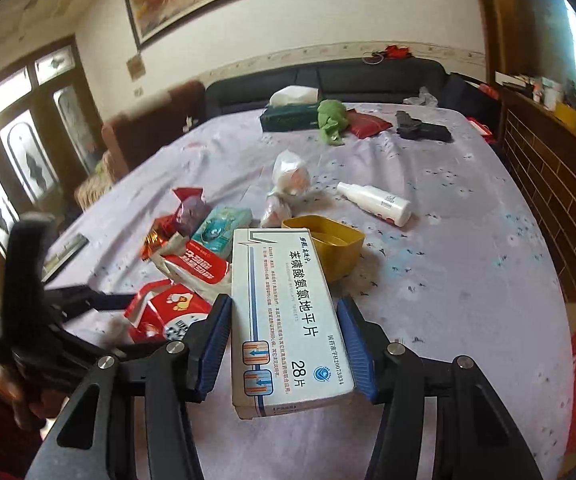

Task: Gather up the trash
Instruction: 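Close right gripper on white tablet box while left gripper grasps red tissue pack, then carry tissue pack and tablet box over red basket and open both grippers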

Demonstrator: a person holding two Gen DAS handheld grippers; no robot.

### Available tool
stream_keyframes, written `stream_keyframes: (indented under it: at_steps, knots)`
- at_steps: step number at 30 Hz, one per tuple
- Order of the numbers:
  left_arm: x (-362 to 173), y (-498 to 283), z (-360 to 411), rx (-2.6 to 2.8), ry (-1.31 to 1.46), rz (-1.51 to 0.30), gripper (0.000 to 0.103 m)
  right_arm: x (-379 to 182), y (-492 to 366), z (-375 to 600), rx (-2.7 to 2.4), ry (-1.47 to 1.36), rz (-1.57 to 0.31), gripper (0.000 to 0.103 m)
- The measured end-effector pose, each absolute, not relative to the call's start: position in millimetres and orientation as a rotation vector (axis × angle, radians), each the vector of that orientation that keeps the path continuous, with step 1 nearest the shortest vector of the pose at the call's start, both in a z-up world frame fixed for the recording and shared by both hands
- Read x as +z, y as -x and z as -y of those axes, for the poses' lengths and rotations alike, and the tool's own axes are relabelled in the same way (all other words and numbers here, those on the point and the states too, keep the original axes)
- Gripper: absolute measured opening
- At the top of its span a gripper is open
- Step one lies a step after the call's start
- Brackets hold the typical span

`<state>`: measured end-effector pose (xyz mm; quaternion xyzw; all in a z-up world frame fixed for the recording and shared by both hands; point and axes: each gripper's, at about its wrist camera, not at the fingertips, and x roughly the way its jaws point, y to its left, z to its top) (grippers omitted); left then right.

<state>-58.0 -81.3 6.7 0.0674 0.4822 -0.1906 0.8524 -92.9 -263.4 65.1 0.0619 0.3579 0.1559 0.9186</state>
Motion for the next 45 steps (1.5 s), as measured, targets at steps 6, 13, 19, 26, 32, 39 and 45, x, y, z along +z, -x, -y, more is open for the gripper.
stream_keyframes:
  at_steps: [6, 13, 19, 26, 32, 39, 45]
  knots:
    - [3, 58, 89, -0.31, -0.158, -0.941, 0.085, 61, 111, 276, 0.337, -0.21, -0.732, 0.058]
    - [6, 65, 79, -0.287, -0.135, -0.892, 0.084, 47, 127, 283, 0.324, -0.238, -0.755, 0.058]
    - [17, 88, 72, -0.311, -0.101, -0.82, 0.084, 47, 135, 284, 0.295, -0.22, -0.734, 0.058]
    - [32, 102, 76, -0.33, -0.092, -0.761, 0.084, 48, 145, 272, 0.281, -0.189, -0.722, 0.058]
    - [36, 109, 80, -0.335, -0.105, -0.747, 0.084, 52, 150, 270, 0.281, -0.185, -0.713, 0.058]
    - [37, 111, 83, -0.339, -0.114, -0.739, 0.084, 54, 152, 268, 0.279, -0.184, -0.711, 0.058]
    - [37, 109, 85, -0.349, -0.117, -0.744, 0.084, 54, 153, 268, 0.272, -0.176, -0.712, 0.058]
